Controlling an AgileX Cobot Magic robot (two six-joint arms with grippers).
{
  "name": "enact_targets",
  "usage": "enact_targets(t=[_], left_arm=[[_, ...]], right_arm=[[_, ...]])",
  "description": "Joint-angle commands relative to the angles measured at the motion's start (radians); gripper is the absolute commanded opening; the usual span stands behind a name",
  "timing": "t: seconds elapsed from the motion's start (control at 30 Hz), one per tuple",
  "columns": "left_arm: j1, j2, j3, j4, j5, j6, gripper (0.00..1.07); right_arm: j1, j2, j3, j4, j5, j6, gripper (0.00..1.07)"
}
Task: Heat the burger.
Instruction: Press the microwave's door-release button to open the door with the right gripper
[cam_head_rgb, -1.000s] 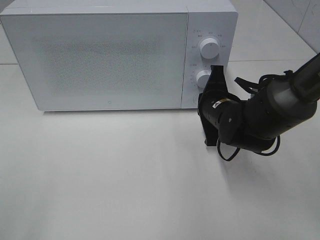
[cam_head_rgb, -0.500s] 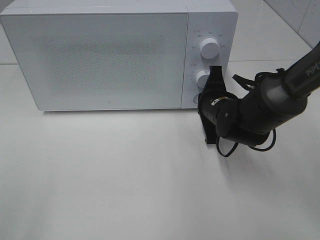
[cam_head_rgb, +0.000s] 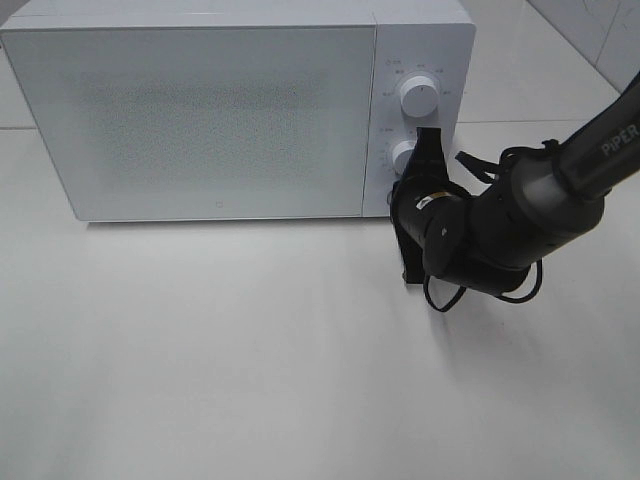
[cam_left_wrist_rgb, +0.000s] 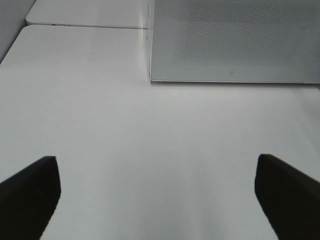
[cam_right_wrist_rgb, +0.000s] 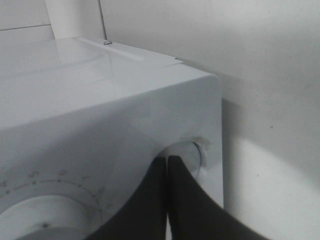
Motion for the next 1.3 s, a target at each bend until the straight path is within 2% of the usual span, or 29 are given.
enact_targets(t=[0.03, 0.23, 0.37, 0.77, 1.13, 1.3], left_arm=[[0.003, -0.005, 0.002, -0.009, 0.002, -0.004, 0.98], [0.003, -0.005, 0.002, -0.009, 0.002, -0.004, 0.98], [0.003, -0.005, 0.002, -0.009, 0.002, -0.004, 0.98], [0.003, -0.004, 0.002, -0.007, 0.002, -0.004, 0.98], [0.003, -0.004, 0.002, -0.007, 0.002, -0.004, 0.98], [0.003, -0.004, 0.002, -0.007, 0.002, -0.004, 0.98]], right_arm=[[-0.016, -0.015, -0.066, -0.032, -0.234, -0.018, 0.0], [-0.019, -0.008, -0.104, -0.037, -0.343, -0.031, 0.0], [-0.019, 0.031, -0.173, -0.063, -0.408, -0.034, 0.0], [-0.019, 0.032, -0.184, -0.049, -0.388, -0.094, 0.0], [-0.016, 0.003, -0.137, -0.033, -0.216, -0.092, 0.0], [-0.016, -0.045, -0.07, -0.084, 0.009, -0.085, 0.0]])
